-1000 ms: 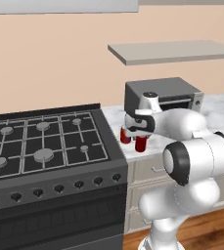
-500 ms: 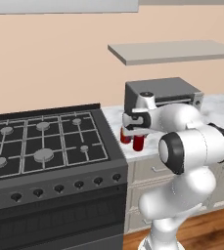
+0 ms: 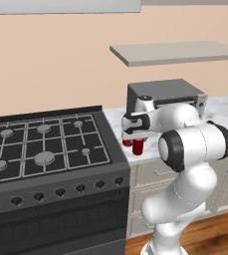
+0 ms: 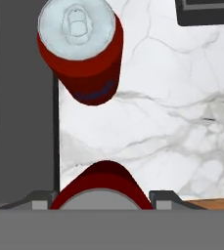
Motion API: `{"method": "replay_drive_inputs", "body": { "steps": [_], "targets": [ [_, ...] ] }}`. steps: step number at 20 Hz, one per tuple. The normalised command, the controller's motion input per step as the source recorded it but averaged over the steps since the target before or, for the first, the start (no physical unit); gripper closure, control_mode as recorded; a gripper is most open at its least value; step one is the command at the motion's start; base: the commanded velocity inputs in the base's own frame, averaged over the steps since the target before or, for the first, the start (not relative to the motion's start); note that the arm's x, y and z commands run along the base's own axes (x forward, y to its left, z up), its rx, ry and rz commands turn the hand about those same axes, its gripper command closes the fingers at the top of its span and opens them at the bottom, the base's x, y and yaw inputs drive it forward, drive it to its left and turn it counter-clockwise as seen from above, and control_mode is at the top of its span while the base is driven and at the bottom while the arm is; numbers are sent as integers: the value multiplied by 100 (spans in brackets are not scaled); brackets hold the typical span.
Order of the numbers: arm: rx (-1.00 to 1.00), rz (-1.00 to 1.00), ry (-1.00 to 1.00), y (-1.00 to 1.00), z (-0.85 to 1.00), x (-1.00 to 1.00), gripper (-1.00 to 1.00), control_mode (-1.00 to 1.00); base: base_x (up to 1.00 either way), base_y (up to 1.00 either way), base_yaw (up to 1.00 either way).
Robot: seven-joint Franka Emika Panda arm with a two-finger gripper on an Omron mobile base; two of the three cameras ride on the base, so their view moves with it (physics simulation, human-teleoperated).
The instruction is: Four empty soda cans are scattered around the kitchen. Gather all the cans and cluster them next to the stove for recycling.
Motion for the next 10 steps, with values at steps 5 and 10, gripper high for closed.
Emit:
{"method": "replay_drive_inputs", "body": {
  "steps": [5, 10],
  "targets": [
    [0, 0, 0, 4, -11, 11, 100, -100, 0, 0, 0],
    [0, 0, 0, 5, -9, 15, 100, -100, 0, 0, 0]
  ]
}}
